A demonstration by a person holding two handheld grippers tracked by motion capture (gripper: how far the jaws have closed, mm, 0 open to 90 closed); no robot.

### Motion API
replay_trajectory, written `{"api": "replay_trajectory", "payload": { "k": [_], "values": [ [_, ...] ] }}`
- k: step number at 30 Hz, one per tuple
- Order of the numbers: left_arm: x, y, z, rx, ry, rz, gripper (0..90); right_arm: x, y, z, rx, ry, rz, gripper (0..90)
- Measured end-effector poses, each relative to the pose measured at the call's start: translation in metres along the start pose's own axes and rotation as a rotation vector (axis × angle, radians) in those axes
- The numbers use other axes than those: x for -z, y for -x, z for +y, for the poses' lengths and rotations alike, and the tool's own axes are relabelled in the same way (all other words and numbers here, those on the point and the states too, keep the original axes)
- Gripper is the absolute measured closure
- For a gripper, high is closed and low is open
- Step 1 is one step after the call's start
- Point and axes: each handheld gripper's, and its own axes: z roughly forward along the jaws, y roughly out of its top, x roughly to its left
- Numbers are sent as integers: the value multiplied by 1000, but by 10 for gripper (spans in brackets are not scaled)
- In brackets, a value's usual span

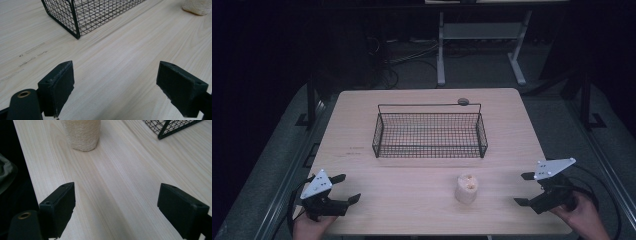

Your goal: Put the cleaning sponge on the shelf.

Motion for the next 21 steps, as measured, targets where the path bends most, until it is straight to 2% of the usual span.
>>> {"api": "replay_trajectory", "payload": {
  "k": [6,12,16,21],
  "values": [
    [-2,-1,0,5,3,-5,139,1,-1,3,12,-7,-2,144],
    [-4,0,2,-7,4,-20,139,2,-5,6,16,-12,1,143],
    [-4,0,3,-14,7,-25,139,2,-11,16,43,-18,-4,143],
    [-3,-1,3,-9,14,-27,138,-3,-15,31,69,-23,12,143]
  ]
}}
